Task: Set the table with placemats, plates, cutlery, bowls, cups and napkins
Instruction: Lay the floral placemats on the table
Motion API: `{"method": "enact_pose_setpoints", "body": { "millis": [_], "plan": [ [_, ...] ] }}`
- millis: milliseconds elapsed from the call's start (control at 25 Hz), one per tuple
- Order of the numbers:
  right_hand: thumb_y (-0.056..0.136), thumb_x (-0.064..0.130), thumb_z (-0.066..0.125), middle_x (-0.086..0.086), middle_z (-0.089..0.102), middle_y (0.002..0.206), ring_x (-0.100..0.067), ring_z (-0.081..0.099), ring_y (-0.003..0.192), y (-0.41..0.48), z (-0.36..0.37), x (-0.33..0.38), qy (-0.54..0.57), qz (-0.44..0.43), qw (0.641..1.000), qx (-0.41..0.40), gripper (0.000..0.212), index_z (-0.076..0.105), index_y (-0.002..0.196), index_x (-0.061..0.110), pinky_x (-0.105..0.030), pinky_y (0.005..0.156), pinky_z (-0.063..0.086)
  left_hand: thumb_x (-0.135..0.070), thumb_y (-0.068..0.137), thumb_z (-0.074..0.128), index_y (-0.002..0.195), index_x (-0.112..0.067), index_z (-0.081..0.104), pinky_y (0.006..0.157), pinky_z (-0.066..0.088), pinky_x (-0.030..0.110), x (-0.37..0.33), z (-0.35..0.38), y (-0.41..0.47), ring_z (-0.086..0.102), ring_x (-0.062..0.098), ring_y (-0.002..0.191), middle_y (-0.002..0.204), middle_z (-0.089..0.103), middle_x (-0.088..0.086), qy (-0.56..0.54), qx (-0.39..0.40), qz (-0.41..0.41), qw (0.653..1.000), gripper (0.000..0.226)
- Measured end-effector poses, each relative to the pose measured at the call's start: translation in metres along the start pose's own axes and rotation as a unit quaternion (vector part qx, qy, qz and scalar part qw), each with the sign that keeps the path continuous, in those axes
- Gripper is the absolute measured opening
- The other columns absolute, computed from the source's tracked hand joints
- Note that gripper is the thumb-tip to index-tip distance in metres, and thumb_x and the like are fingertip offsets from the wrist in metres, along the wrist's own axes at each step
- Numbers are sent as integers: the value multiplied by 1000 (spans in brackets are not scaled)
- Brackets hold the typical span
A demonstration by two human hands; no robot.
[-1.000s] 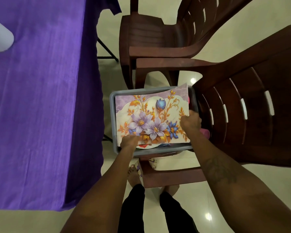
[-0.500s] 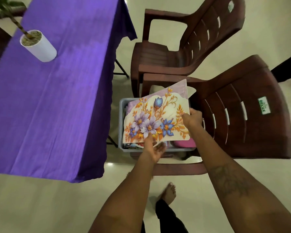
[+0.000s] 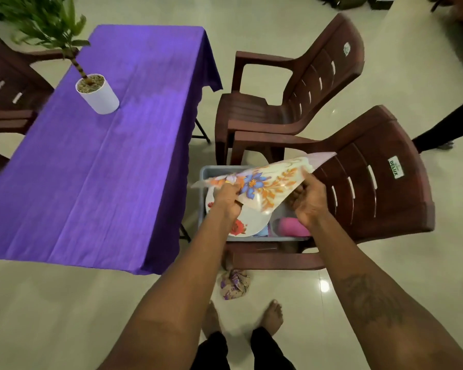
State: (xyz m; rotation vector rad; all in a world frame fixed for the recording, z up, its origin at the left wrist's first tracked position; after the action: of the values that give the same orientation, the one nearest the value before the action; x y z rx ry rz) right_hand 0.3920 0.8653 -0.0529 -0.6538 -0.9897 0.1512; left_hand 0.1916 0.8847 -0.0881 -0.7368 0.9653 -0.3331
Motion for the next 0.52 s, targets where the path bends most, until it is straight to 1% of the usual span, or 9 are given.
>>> {"method": "enact_pose_setpoints", "body": {
  "millis": [40,80,120,200,240,320,360,440,520],
  "plan": [
    [96,59,56,-4,76,85,-18,74,75,-8,4,-1,49,8,998,28,58,70,117,6,-30,64,59,-2,102,52,87,-4,81,72,55,42,-14,-9,-1,63,28,75,84,71,15,31,39,-1,999,32],
    [90,74,51,-9,77,102,-24,76,90,-17,8,-1,88,5,995,40,78,68,125,7,-36,73,61,-1,103,47,99,0,77,69,53,37,-33,-23,-5,64,27,75,91,73,16,63,72,8,995,30],
    [84,84,47,-13,74,118,-30,74,105,-20,9,-1,118,-4,992,40,92,65,133,8,-43,84,60,-2,104,44,111,5,70,65,51,33,-50,-40,-5,66,27,76,101,75,19,81,106,18,991,28],
    [76,90,44,-15,66,137,-36,64,126,-26,14,-10,175,-2,983,58,105,58,142,10,-51,105,51,-11,104,49,130,7,59,57,52,31,-79,-77,-9,64,34,86,125,67,30,104,202,44,973,33],
    [74,90,46,-16,62,142,-37,60,131,-30,23,-16,191,13,978,78,107,55,145,10,-52,112,45,-17,102,57,138,3,54,51,52,31,-95,-99,-11,61,37,92,127,64,34,110,222,60,967,42],
    [80,88,49,-15,60,145,-37,58,133,-36,46,-35,154,56,980,110,101,53,147,13,-55,115,42,-16,94,68,148,-5,46,43,50,30,-116,-138,-16,58,47,99,111,67,37,148,286,69,944,60],
    [87,81,49,-15,62,142,-37,60,130,-36,56,-43,101,62,987,110,89,56,144,14,-55,112,46,-10,94,65,149,-8,44,41,50,29,-126,-150,-30,58,55,98,106,67,40,174,306,69,933,59],
    [101,53,54,-17,67,134,-37,64,124,-40,87,-56,-22,39,991,127,56,63,138,11,-52,100,55,-1,97,55,142,-6,51,39,49,29,-141,-168,-53,59,66,85,110,63,45,229,324,77,915,46],
    [99,26,68,-19,73,119,-35,71,110,-48,116,-69,-78,15,991,108,32,70,122,3,-43,82,62,0,96,52,126,2,59,39,50,31,-153,-193,-64,64,58,67,111,65,44,282,310,98,903,31]
  ]
}}
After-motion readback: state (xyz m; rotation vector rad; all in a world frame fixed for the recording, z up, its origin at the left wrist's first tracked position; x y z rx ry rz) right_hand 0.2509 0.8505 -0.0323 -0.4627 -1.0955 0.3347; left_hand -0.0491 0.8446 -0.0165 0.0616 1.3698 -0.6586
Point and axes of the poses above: each hand's wrist, its own y-axis towards the middle knuckle, its own z-axis out of the palm, x = y × z, the point moved 7 cm from there along y, towards the middle knuckle
